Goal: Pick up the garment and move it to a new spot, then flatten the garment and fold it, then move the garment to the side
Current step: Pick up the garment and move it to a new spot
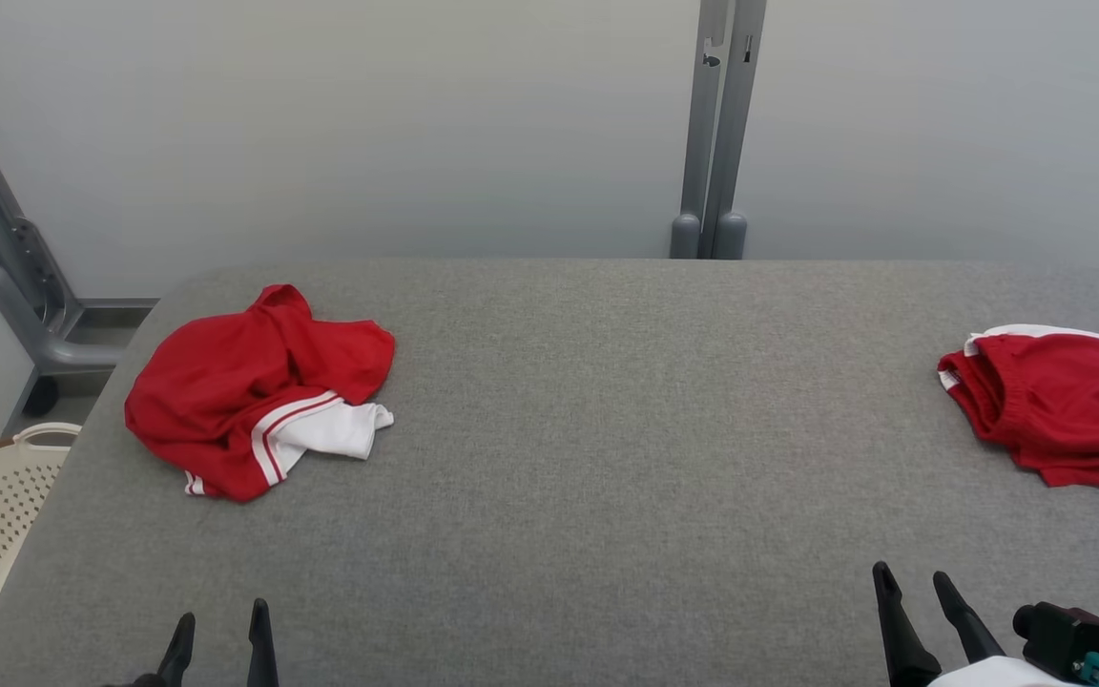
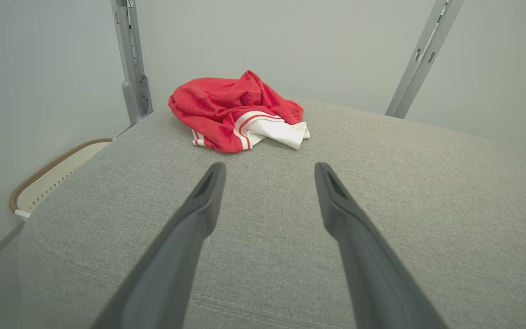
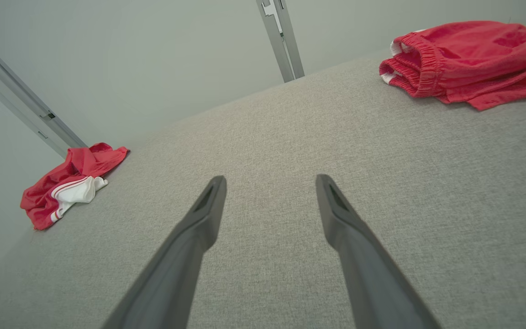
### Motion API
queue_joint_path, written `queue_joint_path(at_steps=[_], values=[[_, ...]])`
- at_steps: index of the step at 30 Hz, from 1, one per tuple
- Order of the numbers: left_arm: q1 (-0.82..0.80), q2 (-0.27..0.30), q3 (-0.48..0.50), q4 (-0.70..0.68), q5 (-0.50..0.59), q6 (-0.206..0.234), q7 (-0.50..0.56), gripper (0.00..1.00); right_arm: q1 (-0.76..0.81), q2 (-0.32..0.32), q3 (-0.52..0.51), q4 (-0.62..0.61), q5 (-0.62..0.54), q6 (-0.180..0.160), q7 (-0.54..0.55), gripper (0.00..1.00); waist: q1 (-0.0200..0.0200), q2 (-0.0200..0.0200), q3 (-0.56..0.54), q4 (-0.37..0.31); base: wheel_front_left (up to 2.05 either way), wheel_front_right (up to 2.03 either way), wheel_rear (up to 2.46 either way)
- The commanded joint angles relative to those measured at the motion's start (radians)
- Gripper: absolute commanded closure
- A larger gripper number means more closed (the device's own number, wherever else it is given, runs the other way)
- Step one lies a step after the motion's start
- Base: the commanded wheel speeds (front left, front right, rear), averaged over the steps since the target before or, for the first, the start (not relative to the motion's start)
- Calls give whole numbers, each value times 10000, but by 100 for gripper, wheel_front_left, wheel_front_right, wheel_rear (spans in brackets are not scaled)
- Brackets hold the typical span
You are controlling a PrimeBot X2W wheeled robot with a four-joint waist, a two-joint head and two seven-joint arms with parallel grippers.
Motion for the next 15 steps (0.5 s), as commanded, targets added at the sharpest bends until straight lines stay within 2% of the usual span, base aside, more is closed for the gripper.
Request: queue_joint_path(at_steps=[1,8,15], values=[[-199,90,7,52,49,-45,-25,0,-55,-16,-38,21,-46,-1,-54,0,1,0,35,63,0,0,0],[-402,256,46,225,194,66,-2,0,-7,-13,34,20,-33,-1,-113,0,1,0,128,646,0,0,0],[-343,484,67,227,305,227,123,0,32,-14,225,115,92,-1,-312,0,1,0,90,1727,0,0,0]])
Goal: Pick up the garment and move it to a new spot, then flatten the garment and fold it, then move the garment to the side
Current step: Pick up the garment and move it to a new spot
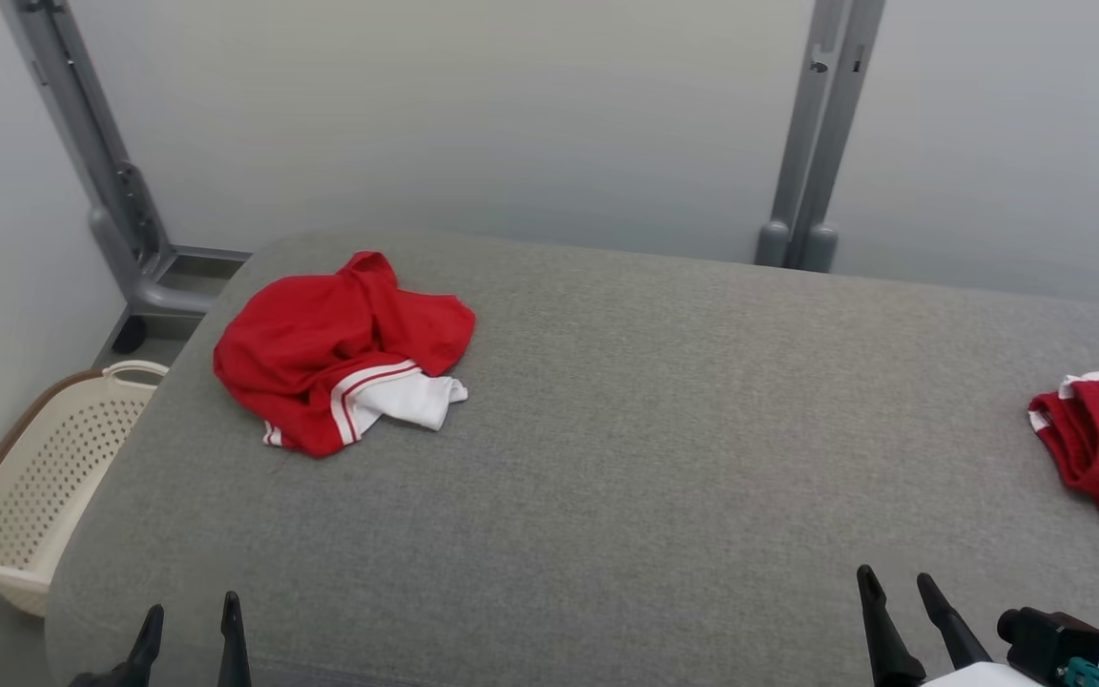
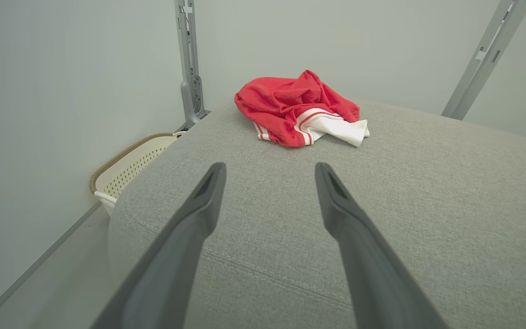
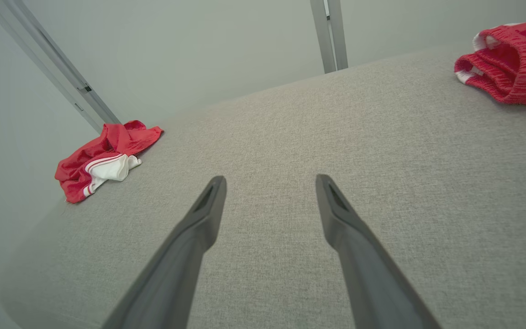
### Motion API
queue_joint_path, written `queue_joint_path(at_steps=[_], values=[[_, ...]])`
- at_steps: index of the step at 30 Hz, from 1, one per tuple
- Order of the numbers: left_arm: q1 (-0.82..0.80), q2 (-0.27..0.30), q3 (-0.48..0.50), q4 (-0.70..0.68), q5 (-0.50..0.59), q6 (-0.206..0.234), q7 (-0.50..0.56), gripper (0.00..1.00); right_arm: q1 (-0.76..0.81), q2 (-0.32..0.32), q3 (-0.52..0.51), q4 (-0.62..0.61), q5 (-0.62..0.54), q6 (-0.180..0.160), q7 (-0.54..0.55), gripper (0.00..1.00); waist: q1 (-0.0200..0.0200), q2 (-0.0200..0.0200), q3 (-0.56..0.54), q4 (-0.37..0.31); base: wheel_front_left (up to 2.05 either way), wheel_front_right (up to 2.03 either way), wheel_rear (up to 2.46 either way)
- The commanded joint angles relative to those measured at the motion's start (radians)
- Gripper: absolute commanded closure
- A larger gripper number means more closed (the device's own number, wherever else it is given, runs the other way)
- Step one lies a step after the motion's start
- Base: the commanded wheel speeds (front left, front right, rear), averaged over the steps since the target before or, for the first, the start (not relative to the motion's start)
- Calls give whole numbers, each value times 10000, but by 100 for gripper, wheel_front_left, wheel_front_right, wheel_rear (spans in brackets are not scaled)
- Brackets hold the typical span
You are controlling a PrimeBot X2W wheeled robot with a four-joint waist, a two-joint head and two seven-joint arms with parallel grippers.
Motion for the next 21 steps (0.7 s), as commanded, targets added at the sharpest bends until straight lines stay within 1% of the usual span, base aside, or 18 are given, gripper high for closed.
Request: queue_joint_path(at_steps=[1,2,5,12,16,21], values=[[-9,113,40,-57,77,52,15,0,-4,-12,95,43,36,-1,-98,0,0,0,-25,687,0,0,0],[9,219,35,-120,102,78,73,0,-55,-12,199,107,84,-1,-153,0,0,0,-24,1009,0,0,0],[72,324,56,-248,117,145,188,0,-138,-12,393,215,96,-1,-249,0,0,0,-16,1463,0,0,0],[269,574,130,-582,79,300,416,0,-286,-15,789,540,145,-1,-477,0,0,0,77,2257,0,0,0],[366,637,221,-768,5,361,408,0,-477,-18,950,686,205,-1,-534,0,0,0,226,2487,0,0,0],[466,598,267,-881,-49,467,377,0,-693,-23,1083,837,188,-1,-545,0,0,0,336,2602,0,0,0]])
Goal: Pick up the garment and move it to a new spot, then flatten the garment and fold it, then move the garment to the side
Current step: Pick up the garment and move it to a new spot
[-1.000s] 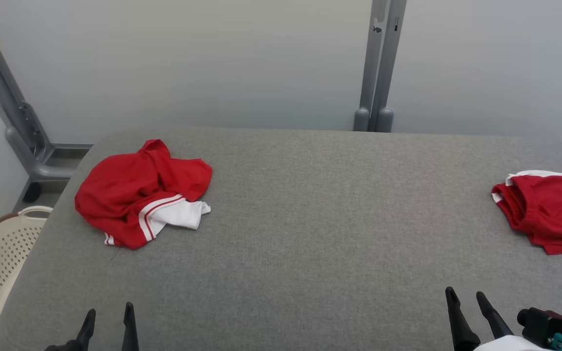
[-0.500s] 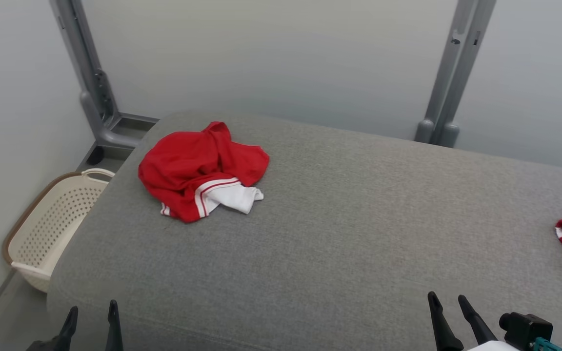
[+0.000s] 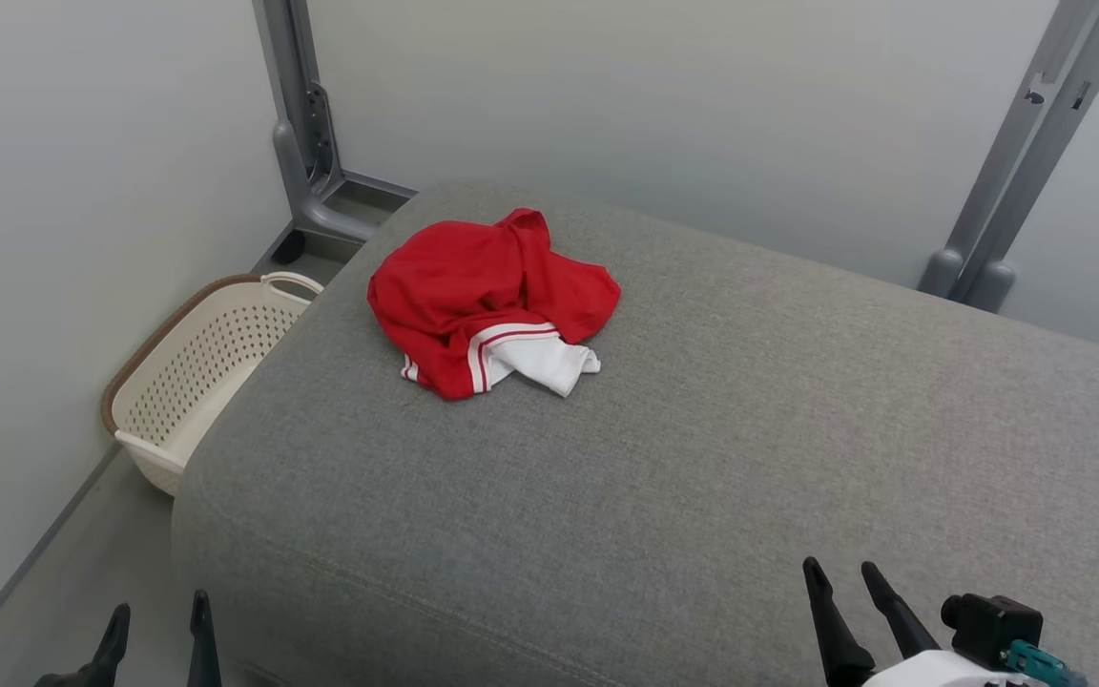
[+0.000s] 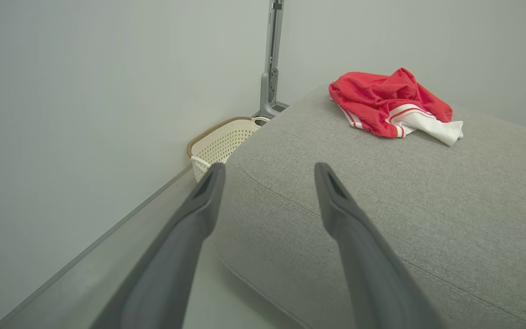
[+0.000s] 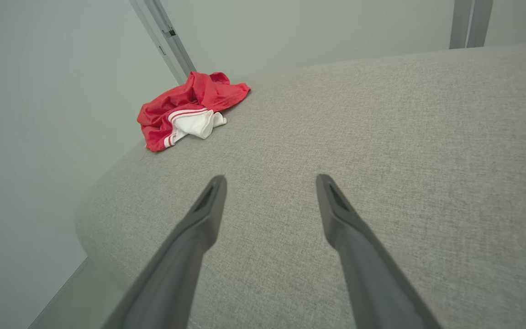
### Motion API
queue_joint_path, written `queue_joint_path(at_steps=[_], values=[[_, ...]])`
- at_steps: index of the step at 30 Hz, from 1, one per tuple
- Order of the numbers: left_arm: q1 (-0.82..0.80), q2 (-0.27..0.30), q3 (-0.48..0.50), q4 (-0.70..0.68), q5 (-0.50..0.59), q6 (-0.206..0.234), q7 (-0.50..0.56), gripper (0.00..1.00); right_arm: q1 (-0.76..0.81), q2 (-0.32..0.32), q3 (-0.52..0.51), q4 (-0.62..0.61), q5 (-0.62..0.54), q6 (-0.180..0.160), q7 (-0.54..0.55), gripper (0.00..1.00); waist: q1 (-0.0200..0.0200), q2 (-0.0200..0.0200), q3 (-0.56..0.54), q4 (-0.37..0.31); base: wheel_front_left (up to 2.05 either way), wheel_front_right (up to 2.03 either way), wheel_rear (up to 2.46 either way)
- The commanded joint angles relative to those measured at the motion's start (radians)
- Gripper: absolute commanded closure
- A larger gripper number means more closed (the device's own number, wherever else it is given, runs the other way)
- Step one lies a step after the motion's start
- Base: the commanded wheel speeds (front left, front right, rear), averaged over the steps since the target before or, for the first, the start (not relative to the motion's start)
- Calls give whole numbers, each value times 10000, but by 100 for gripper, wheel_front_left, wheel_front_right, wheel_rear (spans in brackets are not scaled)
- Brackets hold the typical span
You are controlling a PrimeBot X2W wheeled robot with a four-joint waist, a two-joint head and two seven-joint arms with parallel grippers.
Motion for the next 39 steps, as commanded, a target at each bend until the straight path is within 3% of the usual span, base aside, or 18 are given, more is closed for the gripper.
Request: queue_joint_path(at_steps=[1,8,18,29,39], values=[[119,1,11,-39,-55,76,-26,0,-116,-34,11,55,33,-1,-72,0,0,0,94,92,0,0,0],[-54,127,-165,-84,89,51,156,0,-173,-34,74,194,97,-1,-106,0,0,0,105,95,0,0,0],[-2410,156,-970,935,258,-738,1510,0,135,-37,-177,-55,-124,-1,72,0,0,0,371,-197,0,0,0],[-6600,-670,-1538,3573,82,-1674,2985,0,-339,-39,-666,-1613,-1186,-1,1127,0,0,0,2262,-1405,0,0,0],[-9218,-942,-1625,5533,-281,-2396,4248,0,-618,-34,-739,-3030,-1815,-1,2009,0,0,0,3874,-2601,0,0,0]])
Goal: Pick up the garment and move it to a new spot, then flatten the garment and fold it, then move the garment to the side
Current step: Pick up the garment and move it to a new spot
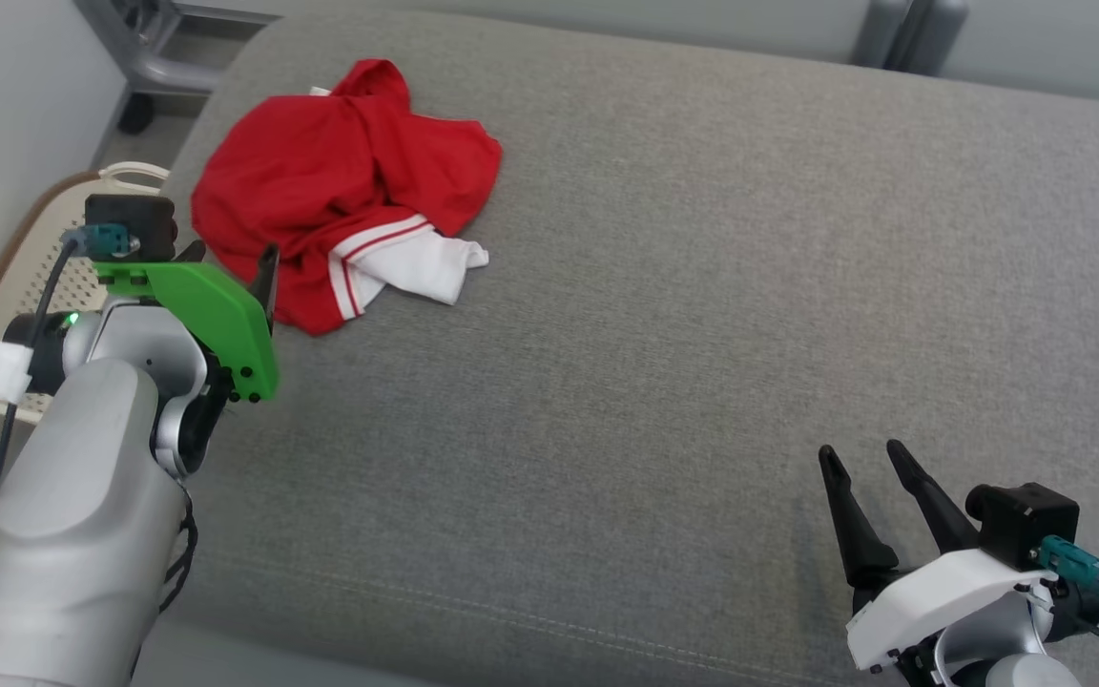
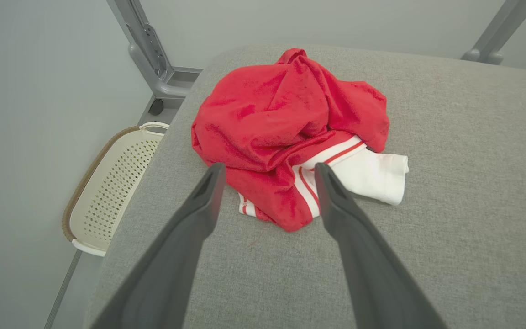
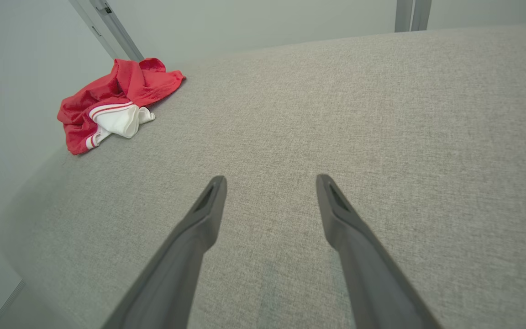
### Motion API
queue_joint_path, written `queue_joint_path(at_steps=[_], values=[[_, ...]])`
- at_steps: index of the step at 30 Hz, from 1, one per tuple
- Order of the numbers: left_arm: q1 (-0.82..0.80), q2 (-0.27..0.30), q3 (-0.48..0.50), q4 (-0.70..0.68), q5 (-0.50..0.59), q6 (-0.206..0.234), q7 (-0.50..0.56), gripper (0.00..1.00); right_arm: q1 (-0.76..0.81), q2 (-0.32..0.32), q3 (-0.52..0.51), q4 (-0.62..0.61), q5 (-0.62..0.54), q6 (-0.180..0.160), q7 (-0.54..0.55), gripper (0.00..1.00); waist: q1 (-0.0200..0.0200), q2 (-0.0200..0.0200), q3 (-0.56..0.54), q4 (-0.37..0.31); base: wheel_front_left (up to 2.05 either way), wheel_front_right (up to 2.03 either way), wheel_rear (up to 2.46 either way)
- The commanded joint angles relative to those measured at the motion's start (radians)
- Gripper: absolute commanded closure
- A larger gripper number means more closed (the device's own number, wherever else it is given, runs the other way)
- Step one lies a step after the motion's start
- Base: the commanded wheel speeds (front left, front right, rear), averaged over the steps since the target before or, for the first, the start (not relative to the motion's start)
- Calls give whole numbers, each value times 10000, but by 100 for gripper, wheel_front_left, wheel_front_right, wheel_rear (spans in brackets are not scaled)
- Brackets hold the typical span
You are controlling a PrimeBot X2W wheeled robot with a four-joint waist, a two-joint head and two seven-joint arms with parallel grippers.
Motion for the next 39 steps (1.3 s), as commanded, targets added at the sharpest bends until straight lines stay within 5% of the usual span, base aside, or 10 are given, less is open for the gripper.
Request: queue_joint_path(at_steps=[1,12,23,24,26,39], values=[[-463,-50,40,342,-109,-96,221,0,-177,-33,78,-245,-126,-1,86,0,-1,0,1176,-1114,0,0,0],[-1657,-47,-200,1881,-47,-304,681,0,-503,-31,361,-797,-223,-1,307,0,-1,0,2130,-1905,0,0,0],[-2326,207,-395,3238,388,324,369,0,-546,-28,302,-897,-249,-1,210,0,-1,0,2519,-2386,0,0,0],[-2357,197,-378,3317,368,377,318,47,-542,-30,315,-863,-239,-1,178,0,-1,0,2513,-2398,0,0,0],[-2410,171,-378,3450,365,411,214,100,-534,-30,361,-764,-176,-1,158,0,-1,0,2449,-2414,0,0,0],[-2969,-248,-545,2741,352,-43,-1261,100,-551,-31,733,138,330,-1,-308,0,-1,0,944,-2557,0,0,0]])
